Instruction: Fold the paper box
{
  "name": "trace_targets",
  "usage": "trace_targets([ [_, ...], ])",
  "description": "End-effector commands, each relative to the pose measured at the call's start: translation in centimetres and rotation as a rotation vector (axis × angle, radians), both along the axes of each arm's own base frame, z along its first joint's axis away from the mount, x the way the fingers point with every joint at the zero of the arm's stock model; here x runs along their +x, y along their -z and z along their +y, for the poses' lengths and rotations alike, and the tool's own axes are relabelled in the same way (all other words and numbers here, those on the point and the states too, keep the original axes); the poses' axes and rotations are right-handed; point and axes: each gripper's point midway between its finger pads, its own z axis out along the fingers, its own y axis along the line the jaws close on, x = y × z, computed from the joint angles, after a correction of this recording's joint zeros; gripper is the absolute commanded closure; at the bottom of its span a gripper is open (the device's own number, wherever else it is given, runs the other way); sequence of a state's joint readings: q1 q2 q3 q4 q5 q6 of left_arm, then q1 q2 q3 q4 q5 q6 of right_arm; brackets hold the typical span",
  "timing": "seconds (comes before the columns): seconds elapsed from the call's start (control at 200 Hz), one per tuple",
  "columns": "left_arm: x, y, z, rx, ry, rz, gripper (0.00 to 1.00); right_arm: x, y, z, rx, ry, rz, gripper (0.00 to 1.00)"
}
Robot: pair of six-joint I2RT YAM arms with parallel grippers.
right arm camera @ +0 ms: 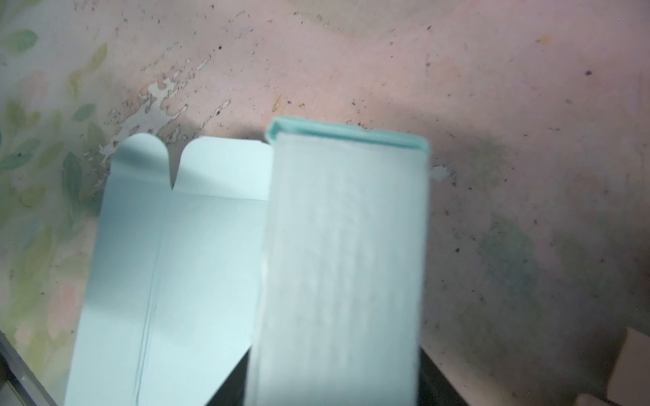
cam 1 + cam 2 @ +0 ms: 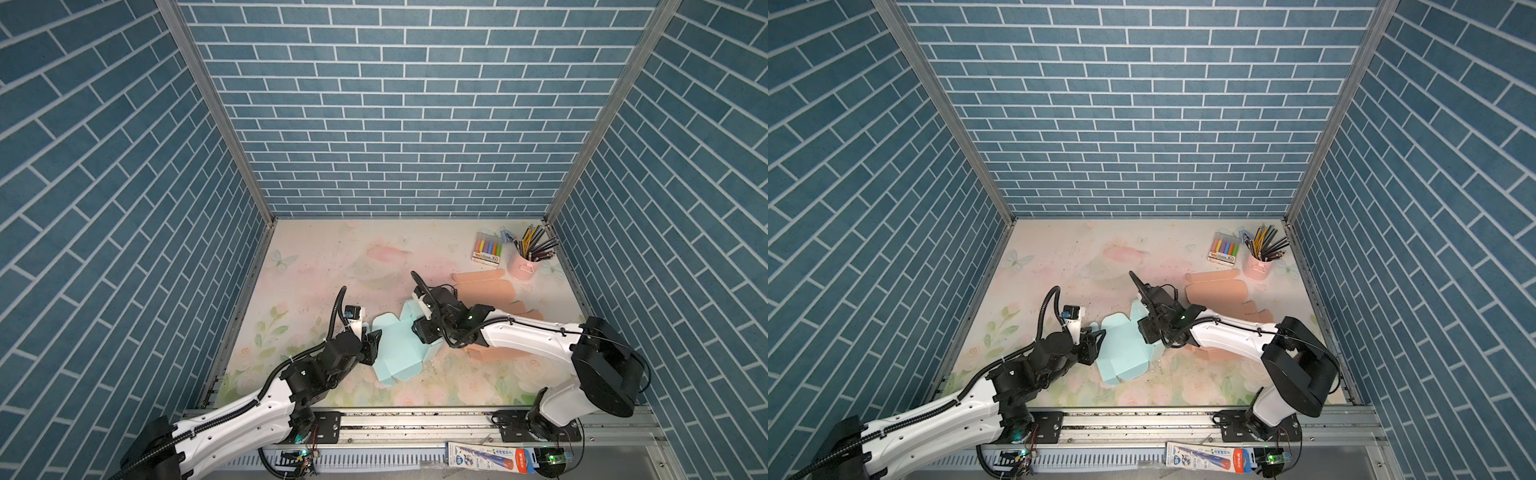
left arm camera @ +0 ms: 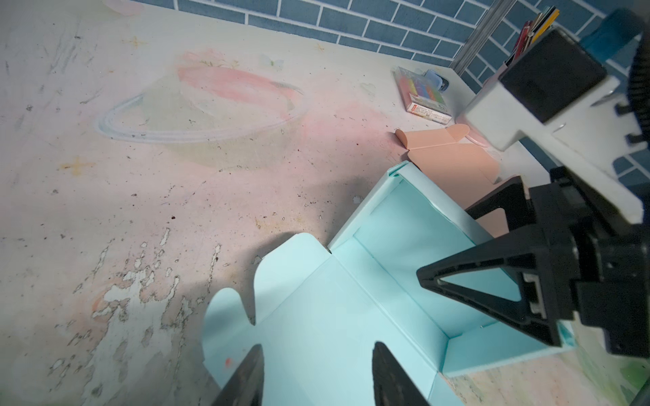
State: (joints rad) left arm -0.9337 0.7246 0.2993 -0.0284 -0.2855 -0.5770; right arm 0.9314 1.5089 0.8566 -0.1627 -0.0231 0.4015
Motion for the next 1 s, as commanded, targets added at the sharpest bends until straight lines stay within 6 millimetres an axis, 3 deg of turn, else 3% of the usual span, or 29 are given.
trace_targets([
  [0.0, -0.2, 0.0, 0.7, 0.014, -0.027, 0.044, 0.49, 0.2, -1.2, 0.1, 0.129, 0.015, 0.03, 0.44],
  [0.355, -0.7, 0.2, 1.6, -0.136, -0.044, 0.161, 0.46, 0.7, -0.7, -2.7, 0.311, 0.082, 0.102, 0.47],
  [0.475, -1.0, 0.6, 1.0, -0.188, -0.027, 0.191, 0.33, 0.8, -0.5, -3.1, 0.351, 0.09, 0.114, 0.47],
  [0.72, -1.2, 1.4, -1.7, -0.31, 0.045, 0.247, 0.17, 0.9, 0.0, -4.0, 0.368, 0.106, 0.119, 0.48],
  [0.87, -0.9, 1.0, -2.6, -0.353, 0.056, 0.253, 0.17, 0.6, 0.4, -4.2, 0.371, 0.102, 0.125, 0.48],
  [0.995, -0.6, 0.9, -3.1, -0.362, 0.062, 0.259, 0.22, 0.4, 0.4, -4.1, 0.382, 0.094, 0.126, 0.48],
])
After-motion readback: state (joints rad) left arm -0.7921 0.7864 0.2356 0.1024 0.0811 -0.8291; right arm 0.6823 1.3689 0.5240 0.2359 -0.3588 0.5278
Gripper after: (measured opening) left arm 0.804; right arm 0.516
